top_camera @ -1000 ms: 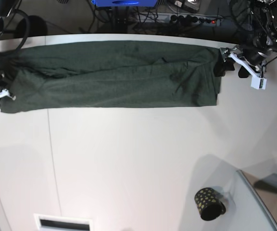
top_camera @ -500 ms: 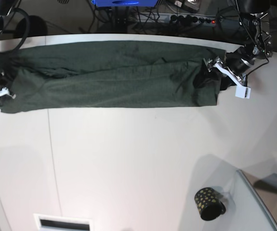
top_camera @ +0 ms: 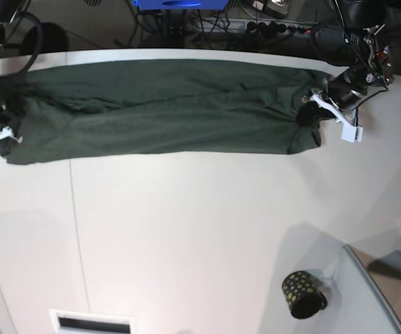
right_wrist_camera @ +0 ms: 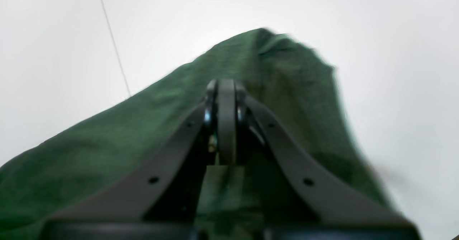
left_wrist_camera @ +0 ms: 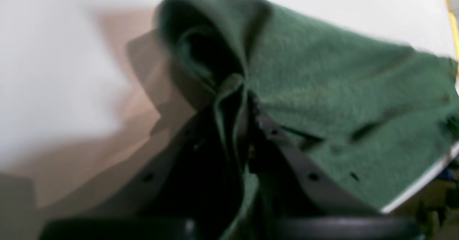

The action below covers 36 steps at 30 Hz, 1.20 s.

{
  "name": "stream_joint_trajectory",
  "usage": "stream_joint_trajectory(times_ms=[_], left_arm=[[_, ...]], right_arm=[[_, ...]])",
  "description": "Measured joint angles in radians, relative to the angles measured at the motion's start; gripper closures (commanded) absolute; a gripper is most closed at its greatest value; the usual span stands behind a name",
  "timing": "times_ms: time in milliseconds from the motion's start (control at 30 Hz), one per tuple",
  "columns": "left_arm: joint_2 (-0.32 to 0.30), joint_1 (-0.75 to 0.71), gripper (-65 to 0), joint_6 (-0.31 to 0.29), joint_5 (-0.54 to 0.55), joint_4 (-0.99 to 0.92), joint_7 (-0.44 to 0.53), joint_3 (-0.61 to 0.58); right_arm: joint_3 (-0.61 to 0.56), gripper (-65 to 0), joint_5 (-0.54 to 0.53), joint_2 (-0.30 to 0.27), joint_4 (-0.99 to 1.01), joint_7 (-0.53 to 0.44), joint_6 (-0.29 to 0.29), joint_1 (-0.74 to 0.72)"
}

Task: Layout the t-shirt on the table in an organized manner, then fold the t-shirt properly
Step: 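Grasp the folded shirt end with the left gripper, then fold the shirt end with the left gripper toward the right gripper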

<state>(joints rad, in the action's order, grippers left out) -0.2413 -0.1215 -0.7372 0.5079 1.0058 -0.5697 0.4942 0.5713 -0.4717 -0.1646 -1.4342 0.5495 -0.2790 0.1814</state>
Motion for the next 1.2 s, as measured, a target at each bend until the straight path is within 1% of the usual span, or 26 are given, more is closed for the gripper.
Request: stream_joint_trajectory(times_ms=[133, 200, 267, 367, 433, 467, 500, 533, 600, 633, 700, 800, 900, 933, 967, 1133, 1167, 1200], left_arm=[[-0.025, 0.043, 0.0, 0.015, -0.137, 0.001, -0.003, 0.076], [-0.021, 0.053, 0.0, 0.032, -0.193, 0.026, -0.009, 0.109], [-0.013, 0.032, 0.0, 0.033, -0.234, 0.092, -0.04, 0.127], [-0.004, -0.035, 0.0, 0.047, -0.271, 0.232, -0.064, 0.132], [0.011, -0.079, 0.0, 0.048, -0.271, 0.344, -0.065, 0.136], [0.029, -0.101, 0.0, 0.057, -0.277, 0.409, -0.064, 0.137], [0.041, -0.121, 0.0, 0.084, -0.262, 0.461, -0.062, 0.13], [0.058, -0.15, 0.0, 0.12, -0.266, 0.526, -0.056, 0.115], [0.081, -0.196, 0.0, 0.164, -0.259, 0.623, -0.058, 0.079], [0.087, -0.217, 0.0, 0.175, -0.274, 0.667, -0.066, 0.053], [0.087, -0.251, 0.0, 0.189, -0.269, 0.73, -0.067, -0.01], [0.117, -0.264, 0.0, 0.278, -0.265, 0.777, -0.06, -0.094], [0.135, -0.266, 0.0, 0.298, -0.264, 0.777, -0.063, -0.17], [0.15, -0.264, 0.0, 0.3, -0.266, 0.777, -0.063, -0.192], [0.165, -0.262, 0.0, 0.316, -0.267, 0.776, -0.063, -0.212], [0.243, -0.251, 0.0, 0.316, -0.268, 0.776, -0.065, -0.317], [0.256, -0.246, 0.0, 0.341, -0.264, 0.775, -0.066, -0.334], [0.263, -0.241, 0.0, 0.382, -0.264, 0.775, -0.066, -0.351]], right_arm=[[0.0, 0.0, 0.0, 0.001, 0.0, 0.0, 0.0, 0.0], [0.0, 0.0, 0.0, 0.003, 0.0, 0.001, 0.0, 0.0], [0.0, 0.0, -0.001, 0.002, 0.0, 0.0, 0.0, 0.002], [0.0, 0.0, -0.001, 0.003, 0.0, 0.0, 0.0, 0.005], [0.0, 0.0, -0.002, 0.002, 0.0, 0.0, 0.0, 0.009], [0.001, 0.0, -0.001, 0.002, 0.0, 0.0, 0.0, 0.012], [0.001, 0.0, 0.0, 0.003, 0.0, 0.001, 0.0, 0.013], [0.001, 0.0, -0.001, 0.003, 0.0, 0.001, 0.0, 0.014], [0.0, 0.0, -0.002, 0.002, 0.0, 0.001, 0.0, 0.013], [0.001, 0.0, -0.001, 0.002, 0.0, 0.0, 0.0, 0.012], [0.001, 0.0, -0.002, 0.001, 0.0, -0.001, 0.0, 0.011], [0.0, 0.0, -0.004, 0.003, 0.0, 0.002, 0.0, 0.011], [0.001, 0.0, -0.003, 0.002, -0.001, 0.001, 0.0, 0.011], [0.001, 0.0, -0.004, 0.002, -0.002, 0.0, 0.0, 0.011], [0.001, 0.0, -0.004, 0.003, -0.002, 0.0, 0.0, 0.011], [0.001, 0.0, -0.004, 0.002, -0.002, 0.0, 0.0, 0.011], [0.001, 0.0, -0.004, 0.002, -0.002, 0.002, 0.0, 0.011], [0.001, 0.0, -0.004, 0.003, -0.002, 0.002, 0.0, 0.011]])
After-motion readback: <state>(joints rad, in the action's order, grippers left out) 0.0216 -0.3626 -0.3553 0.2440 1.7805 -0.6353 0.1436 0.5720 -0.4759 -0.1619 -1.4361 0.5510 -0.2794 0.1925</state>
